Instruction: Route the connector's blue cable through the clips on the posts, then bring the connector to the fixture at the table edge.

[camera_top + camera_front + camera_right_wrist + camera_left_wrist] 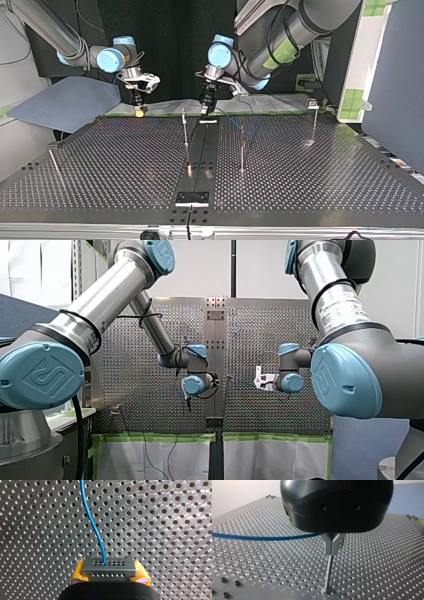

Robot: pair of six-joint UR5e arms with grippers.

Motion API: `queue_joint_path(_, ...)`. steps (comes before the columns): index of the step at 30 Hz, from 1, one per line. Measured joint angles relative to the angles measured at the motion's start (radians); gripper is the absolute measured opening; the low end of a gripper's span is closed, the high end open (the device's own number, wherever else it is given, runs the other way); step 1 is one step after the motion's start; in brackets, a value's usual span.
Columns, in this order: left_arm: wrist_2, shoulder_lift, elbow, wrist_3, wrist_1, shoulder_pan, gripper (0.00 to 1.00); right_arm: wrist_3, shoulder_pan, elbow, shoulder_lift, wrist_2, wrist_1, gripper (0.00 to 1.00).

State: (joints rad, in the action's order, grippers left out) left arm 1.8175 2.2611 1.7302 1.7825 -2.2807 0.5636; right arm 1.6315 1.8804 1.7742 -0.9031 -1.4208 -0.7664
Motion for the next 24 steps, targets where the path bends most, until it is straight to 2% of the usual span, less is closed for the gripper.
queue_joint_path(24,0.002,0.003,-0.023,-0.015,-0.017,-0.018,0.0,0.009,-0.01,-0.001,0.004,-0.006,-0.031,0.0)
